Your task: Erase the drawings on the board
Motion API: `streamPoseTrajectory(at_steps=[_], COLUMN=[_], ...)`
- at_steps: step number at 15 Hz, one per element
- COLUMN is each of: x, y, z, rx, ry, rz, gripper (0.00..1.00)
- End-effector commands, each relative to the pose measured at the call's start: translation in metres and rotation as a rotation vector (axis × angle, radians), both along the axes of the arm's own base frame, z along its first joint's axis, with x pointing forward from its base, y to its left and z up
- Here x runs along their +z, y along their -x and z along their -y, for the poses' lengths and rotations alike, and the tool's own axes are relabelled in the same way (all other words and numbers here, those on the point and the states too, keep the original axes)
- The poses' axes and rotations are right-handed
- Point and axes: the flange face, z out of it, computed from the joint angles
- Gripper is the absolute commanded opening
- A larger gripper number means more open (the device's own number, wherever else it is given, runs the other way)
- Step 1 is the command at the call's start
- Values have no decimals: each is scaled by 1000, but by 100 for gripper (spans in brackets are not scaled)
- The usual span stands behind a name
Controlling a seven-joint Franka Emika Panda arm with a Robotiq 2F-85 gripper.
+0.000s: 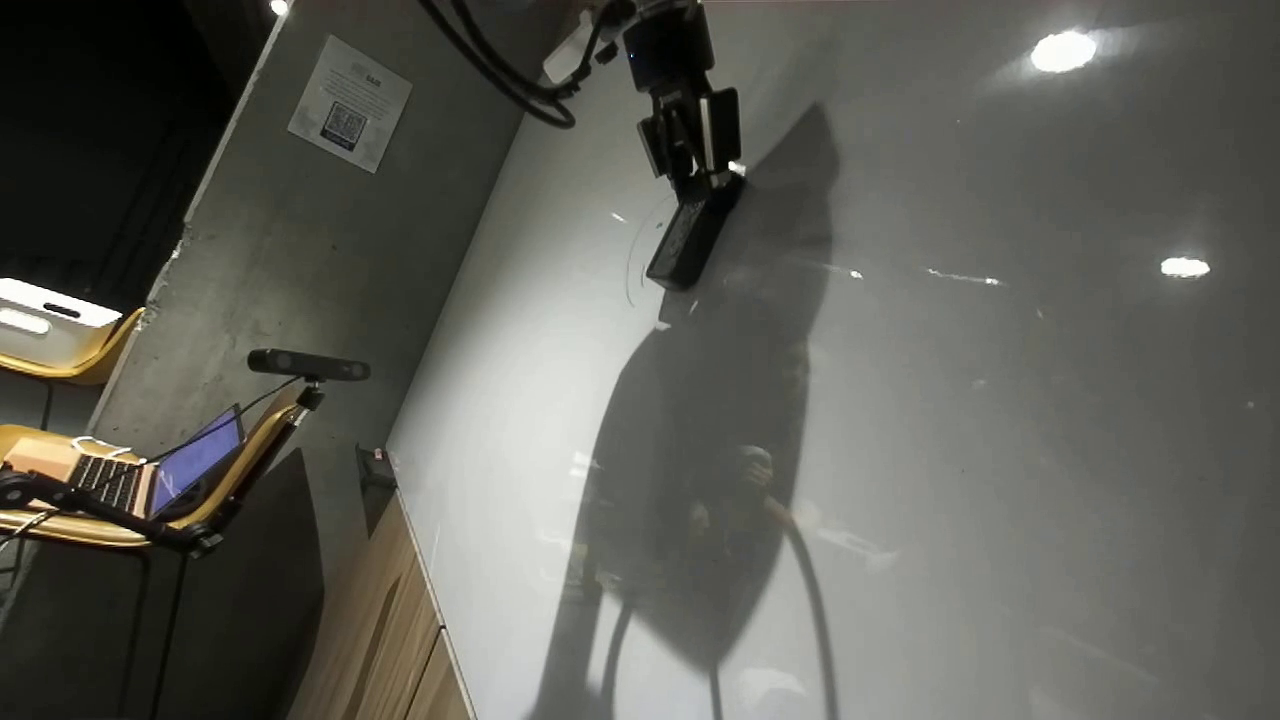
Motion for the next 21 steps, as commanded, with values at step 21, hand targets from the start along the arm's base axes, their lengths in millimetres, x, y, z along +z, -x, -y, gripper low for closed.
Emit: streamPoseTrajectory(at_steps=[21], x=[-40], y=[36], z=[-91], rx=[155], ry=[8], rz=[60], gripper=[32])
